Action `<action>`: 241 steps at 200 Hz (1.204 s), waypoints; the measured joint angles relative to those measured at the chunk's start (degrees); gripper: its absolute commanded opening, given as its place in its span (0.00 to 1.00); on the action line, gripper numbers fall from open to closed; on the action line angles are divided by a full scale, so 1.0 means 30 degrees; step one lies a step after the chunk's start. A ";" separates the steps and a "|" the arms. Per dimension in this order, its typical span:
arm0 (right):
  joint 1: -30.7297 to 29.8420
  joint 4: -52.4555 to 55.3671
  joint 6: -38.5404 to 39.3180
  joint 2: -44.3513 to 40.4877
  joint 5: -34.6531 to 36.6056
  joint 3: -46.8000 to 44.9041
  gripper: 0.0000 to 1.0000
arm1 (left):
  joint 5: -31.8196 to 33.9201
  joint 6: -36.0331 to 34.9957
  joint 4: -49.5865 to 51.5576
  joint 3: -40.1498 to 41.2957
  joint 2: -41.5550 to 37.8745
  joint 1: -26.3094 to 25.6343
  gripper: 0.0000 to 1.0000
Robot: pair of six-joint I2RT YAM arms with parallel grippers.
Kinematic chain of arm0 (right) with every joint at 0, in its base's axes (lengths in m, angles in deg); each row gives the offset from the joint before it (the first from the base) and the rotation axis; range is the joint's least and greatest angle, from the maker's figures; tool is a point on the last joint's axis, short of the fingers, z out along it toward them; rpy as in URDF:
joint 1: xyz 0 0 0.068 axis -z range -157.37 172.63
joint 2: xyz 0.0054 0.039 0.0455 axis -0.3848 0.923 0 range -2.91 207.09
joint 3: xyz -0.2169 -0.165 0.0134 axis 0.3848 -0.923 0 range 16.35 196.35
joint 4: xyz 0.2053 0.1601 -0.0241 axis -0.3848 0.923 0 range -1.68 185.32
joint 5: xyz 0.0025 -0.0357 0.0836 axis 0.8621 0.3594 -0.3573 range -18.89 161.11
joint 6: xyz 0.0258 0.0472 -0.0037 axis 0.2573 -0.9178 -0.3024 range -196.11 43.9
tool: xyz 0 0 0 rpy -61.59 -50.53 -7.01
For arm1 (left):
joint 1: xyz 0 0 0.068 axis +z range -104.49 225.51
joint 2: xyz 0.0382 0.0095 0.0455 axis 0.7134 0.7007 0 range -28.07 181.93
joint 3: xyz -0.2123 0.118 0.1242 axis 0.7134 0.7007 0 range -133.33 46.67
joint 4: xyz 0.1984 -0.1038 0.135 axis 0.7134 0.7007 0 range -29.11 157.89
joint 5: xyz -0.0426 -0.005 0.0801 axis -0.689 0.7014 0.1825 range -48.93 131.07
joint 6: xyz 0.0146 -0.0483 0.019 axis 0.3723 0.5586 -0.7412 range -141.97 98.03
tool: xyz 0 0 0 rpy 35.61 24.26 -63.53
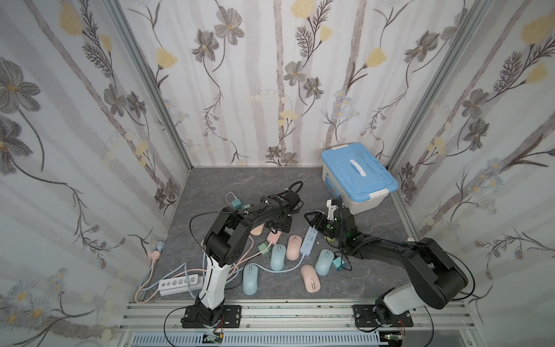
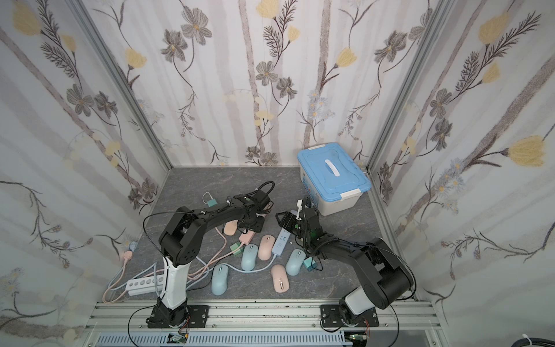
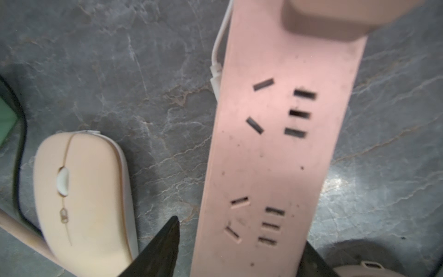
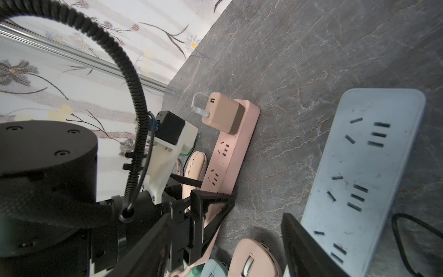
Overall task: Unplug the wireless mouse
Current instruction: Pick up the socket from the center of the board, then place the socket at the center of the board.
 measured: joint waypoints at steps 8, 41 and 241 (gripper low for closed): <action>0.0000 0.0000 0.0000 0.0000 0.0000 -0.0007 0.72 | 0.0022 -0.0189 0.0036 0.0000 -0.0007 0.0000 0.46; 0.0000 0.0000 0.0000 0.0000 0.0000 -0.0044 0.72 | 0.0634 -0.0284 0.0474 -0.0007 -0.0503 0.0087 0.36; 0.0000 -0.0160 -0.0022 -0.0277 -0.0146 -0.0437 0.72 | 0.4036 -0.2594 -0.0998 -0.0911 0.1348 0.1515 0.55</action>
